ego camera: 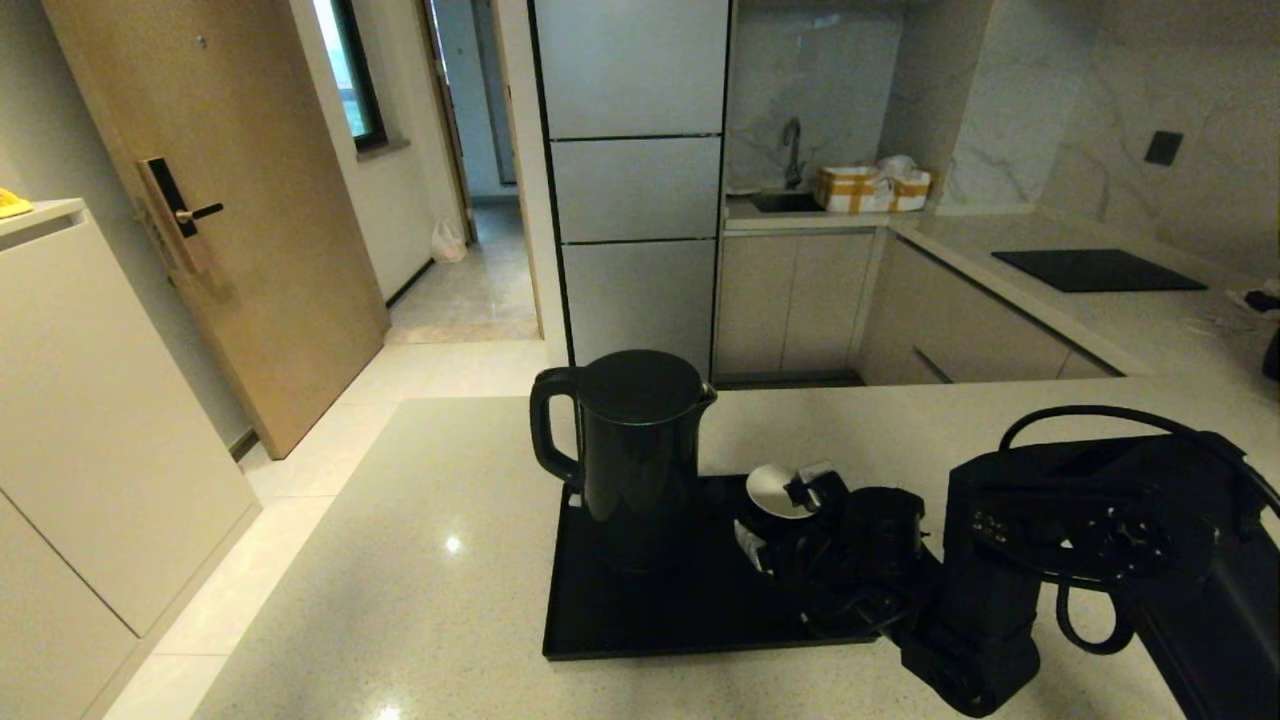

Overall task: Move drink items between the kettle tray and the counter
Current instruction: Pick up the tea cup

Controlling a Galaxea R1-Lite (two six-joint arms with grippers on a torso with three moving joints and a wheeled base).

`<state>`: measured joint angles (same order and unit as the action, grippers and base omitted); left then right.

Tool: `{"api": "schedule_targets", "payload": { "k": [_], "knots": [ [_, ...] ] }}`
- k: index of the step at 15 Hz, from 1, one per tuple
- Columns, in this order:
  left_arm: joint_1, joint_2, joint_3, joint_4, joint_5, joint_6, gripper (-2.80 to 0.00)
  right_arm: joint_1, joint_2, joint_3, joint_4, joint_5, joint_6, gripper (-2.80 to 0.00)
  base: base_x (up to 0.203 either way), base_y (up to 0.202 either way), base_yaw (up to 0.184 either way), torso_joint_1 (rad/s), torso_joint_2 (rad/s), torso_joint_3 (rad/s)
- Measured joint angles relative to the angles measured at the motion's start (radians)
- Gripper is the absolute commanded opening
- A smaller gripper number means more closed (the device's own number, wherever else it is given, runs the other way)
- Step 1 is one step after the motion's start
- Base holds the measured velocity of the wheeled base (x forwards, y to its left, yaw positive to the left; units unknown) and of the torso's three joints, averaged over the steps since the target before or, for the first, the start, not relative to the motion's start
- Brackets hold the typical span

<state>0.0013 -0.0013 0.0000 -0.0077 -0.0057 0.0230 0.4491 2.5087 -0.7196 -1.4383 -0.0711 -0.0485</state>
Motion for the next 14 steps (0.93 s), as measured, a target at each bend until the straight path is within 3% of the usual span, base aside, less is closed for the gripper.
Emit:
{"api": "schedule_targets", "payload": {
  "k": [14],
  "knots": [
    [0.000, 0.000, 0.000, 0.000, 0.000, 0.000, -2.80, -0.001, -0.028, 0.022, 0.002, -0.007, 0.000, -2.80, 0.000, 0.000, 0.000, 0.000, 0.00, 0.000]
  ]
}}
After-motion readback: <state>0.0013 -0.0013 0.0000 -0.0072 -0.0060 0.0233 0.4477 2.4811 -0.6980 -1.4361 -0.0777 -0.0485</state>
